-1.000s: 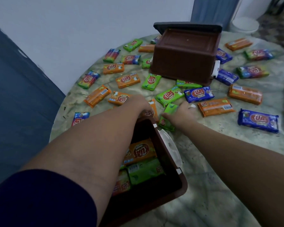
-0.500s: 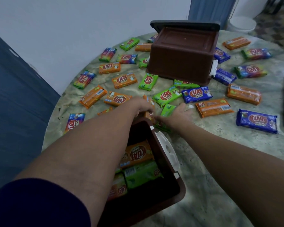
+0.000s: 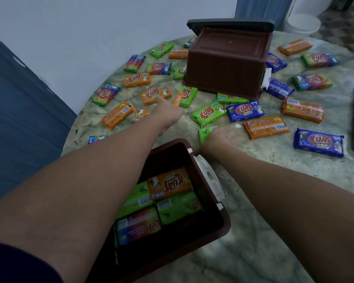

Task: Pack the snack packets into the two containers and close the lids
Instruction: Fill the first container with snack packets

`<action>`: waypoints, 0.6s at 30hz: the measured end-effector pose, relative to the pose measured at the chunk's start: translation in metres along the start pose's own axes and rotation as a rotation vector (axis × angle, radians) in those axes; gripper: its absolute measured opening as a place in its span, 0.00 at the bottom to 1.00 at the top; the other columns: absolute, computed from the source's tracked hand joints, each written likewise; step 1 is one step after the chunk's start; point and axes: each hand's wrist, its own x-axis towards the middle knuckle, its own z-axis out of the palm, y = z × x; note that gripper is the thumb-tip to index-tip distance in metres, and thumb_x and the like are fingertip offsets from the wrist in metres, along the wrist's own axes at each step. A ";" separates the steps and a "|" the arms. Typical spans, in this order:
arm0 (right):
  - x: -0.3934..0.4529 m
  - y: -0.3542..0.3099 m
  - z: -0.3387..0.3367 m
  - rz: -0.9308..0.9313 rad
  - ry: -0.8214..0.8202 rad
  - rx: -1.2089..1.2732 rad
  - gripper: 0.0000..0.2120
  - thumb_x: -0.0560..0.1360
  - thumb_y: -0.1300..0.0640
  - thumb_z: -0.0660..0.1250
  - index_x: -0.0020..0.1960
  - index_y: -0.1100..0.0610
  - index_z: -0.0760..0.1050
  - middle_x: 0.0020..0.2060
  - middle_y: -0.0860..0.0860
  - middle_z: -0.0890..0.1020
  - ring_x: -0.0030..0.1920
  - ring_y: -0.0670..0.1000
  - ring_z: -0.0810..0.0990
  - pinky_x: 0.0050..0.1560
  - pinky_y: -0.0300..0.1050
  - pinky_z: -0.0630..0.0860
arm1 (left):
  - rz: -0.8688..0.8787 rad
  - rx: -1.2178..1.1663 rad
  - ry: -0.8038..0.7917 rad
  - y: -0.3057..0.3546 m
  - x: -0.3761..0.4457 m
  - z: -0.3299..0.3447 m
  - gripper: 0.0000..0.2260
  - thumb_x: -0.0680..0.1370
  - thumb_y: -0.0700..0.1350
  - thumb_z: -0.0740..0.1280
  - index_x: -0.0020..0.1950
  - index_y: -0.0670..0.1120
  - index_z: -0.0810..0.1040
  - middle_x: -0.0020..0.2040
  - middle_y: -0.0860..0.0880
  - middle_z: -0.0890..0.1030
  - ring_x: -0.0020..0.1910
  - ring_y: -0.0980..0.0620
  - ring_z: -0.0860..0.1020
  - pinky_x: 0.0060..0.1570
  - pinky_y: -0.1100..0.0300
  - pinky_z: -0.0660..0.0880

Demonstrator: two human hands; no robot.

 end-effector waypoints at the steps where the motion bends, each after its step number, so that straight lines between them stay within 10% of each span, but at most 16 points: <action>1: -0.001 0.002 0.003 -0.027 0.007 -0.017 0.59 0.65 0.40 0.80 0.80 0.62 0.48 0.78 0.67 0.56 0.77 0.67 0.56 0.74 0.60 0.60 | 0.004 0.005 0.011 0.000 -0.002 -0.003 0.44 0.78 0.45 0.65 0.81 0.46 0.34 0.71 0.38 0.71 0.66 0.39 0.73 0.58 0.51 0.74; 18: -0.056 -0.012 -0.058 -0.105 0.024 0.873 0.51 0.72 0.47 0.77 0.79 0.60 0.45 0.57 0.56 0.70 0.57 0.55 0.72 0.54 0.50 0.73 | 0.292 -0.028 0.222 -0.013 -0.061 -0.032 0.25 0.77 0.56 0.65 0.68 0.51 0.58 0.61 0.46 0.73 0.53 0.48 0.77 0.58 0.46 0.76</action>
